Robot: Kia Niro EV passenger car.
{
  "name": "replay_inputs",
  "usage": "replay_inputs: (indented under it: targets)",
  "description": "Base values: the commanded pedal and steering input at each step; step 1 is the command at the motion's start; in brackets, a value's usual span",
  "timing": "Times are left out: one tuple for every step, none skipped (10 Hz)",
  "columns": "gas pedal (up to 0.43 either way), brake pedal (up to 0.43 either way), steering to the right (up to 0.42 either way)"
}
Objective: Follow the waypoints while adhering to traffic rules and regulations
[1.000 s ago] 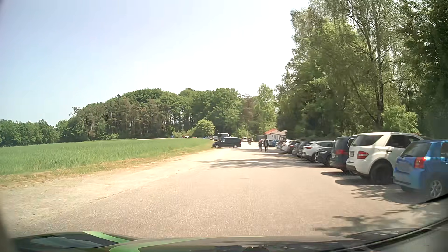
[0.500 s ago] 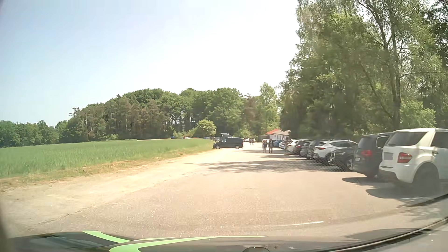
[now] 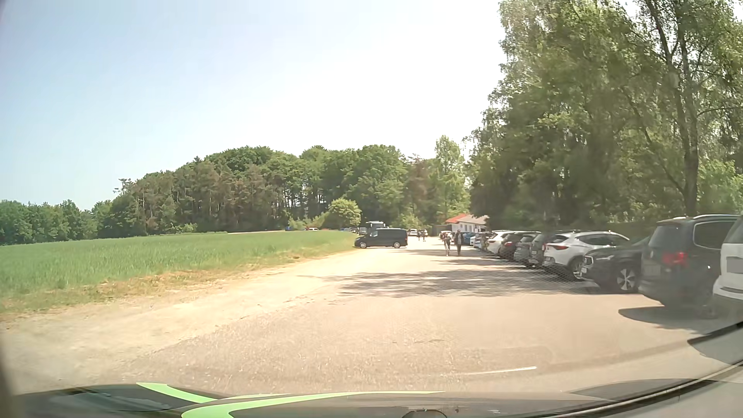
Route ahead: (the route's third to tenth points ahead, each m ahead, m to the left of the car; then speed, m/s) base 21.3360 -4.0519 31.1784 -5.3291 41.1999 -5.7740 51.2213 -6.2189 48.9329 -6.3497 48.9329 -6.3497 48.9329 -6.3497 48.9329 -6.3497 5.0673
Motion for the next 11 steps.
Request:
replay_inputs:
  targets:
    - [0.0,0.146,-0.015]
    - [0.0,0.165,-0.014]
    - [0.0,0.171,-0.009]
    - [0.0,0.177,-0.007]
    - [0.0,0.207,-0.006]
    - [0.0,0.213,-0.006]
    - [0.0,0.213,-0.004]
    - [0.0,0.213,-0.003]
    - [0.0,0.207,-0.003]
    - [0.0,0.189,-0.003]
    - [0.0,0.183,-0.003]
